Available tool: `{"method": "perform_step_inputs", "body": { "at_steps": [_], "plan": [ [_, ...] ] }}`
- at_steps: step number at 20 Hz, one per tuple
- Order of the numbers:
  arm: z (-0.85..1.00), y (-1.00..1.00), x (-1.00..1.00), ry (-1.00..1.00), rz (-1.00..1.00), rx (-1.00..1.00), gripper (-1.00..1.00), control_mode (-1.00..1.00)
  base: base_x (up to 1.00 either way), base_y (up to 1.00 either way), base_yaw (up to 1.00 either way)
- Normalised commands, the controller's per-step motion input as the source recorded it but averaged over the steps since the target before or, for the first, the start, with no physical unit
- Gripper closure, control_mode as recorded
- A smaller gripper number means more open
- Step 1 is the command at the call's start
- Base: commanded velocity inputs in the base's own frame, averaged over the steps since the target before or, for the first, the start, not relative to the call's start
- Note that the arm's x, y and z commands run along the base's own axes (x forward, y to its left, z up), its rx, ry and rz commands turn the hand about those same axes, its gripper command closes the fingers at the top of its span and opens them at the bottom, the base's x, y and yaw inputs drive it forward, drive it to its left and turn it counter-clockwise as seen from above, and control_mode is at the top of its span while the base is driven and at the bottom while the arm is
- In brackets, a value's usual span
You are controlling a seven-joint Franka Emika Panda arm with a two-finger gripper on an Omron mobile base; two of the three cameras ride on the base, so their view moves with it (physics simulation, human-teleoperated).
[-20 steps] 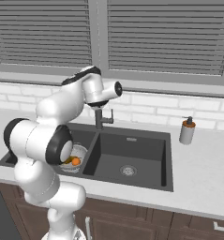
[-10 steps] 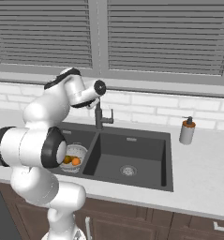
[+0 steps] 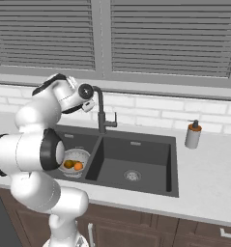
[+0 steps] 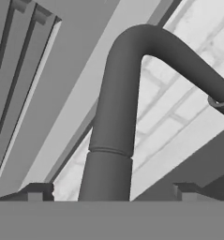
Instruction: Put the colander in the sink, put the pear, tangerine in the colander, and turn on the sink faucet and pour water over the colander.
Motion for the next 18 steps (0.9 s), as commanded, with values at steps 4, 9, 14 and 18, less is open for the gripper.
{"method": "perform_step_inputs", "body": {
  "at_steps": [4,9,14,18],
  "plan": [
    [0.0,0.22,0.14,0.0,-0.21,0.0,-1.0,-1.0,0.0,0.0,0.0],
    [0.0,0.03,0.04,0.0,-0.15,0.0,-1.0,-1.0,0.0,0.0,0.0],
    [0.06,-0.42,-0.19,0.0,-0.05,0.08,-1.0,-1.0,0.0,0.0,0.0],
    [0.23,-0.51,-0.61,-0.02,0.0,0.13,-1.0,-1.0,0.0,0.0,0.0]
  ]
}}
